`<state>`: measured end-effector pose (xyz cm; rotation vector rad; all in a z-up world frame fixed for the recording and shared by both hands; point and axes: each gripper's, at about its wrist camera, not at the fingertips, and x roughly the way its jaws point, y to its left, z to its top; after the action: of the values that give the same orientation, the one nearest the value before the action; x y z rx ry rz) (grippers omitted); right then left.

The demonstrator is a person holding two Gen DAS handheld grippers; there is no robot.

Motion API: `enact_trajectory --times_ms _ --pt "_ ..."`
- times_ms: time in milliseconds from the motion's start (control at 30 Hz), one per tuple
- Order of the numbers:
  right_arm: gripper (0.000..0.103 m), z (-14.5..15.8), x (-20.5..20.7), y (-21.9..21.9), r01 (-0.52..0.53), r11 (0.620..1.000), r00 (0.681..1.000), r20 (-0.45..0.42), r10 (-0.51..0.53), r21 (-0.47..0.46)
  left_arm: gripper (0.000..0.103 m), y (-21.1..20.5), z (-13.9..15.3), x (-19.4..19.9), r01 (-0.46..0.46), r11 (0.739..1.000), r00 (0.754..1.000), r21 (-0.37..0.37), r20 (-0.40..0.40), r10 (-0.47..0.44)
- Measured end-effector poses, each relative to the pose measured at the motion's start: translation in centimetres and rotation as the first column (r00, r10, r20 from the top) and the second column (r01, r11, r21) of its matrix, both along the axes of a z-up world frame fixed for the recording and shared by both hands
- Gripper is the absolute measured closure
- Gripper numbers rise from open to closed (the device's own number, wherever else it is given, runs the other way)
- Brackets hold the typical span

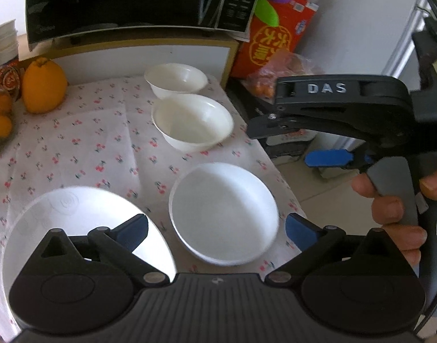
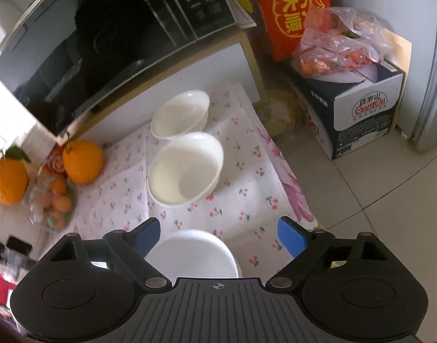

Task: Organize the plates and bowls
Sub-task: 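Move both tools to the next white bowl near the microwave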

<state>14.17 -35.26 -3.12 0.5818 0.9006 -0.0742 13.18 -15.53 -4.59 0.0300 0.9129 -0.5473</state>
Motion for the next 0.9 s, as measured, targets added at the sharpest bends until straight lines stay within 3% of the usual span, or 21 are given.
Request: enact_trajectory --times_ms 267,533,633,767,900 --pt "0.011 -1.4 2.4 -1.0 0.057 0.997 0.998 0.002 -0.057 0.045 0.001 0.2 0.3 4.4 -0.110 0.994 0.994 0.002 -0.006 0.110" --pt "0.012 -3.4 4.4 -1.7 0.147 0.987 0.989 0.016 -0.148 0.057 0.002 0.4 -1.7 8.8 -0.228 0.973 0.973 -0.033 -0.029 0.227" --pt "0.012 -4.1 5.0 -1.8 0.179 0.981 0.983 0.028 -0.182 0.071 0.009 0.5 -2.6 9.9 -0.252 0.966 0.968 -0.050 -0.024 0.251" --pt "0.014 -4.8 5.8 -1.3 0.183 0.981 0.981 0.048 -0.186 0.071 0.026 0.3 -3.6 11.2 -0.247 0.967 0.969 -0.069 -0.029 0.246" --pt "0.029 -5.3 6.4 -0.7 0.170 0.983 0.982 0.066 -0.174 0.063 0.044 0.5 -4.3 11.9 -0.241 0.966 0.970 -0.096 -0.043 0.238"
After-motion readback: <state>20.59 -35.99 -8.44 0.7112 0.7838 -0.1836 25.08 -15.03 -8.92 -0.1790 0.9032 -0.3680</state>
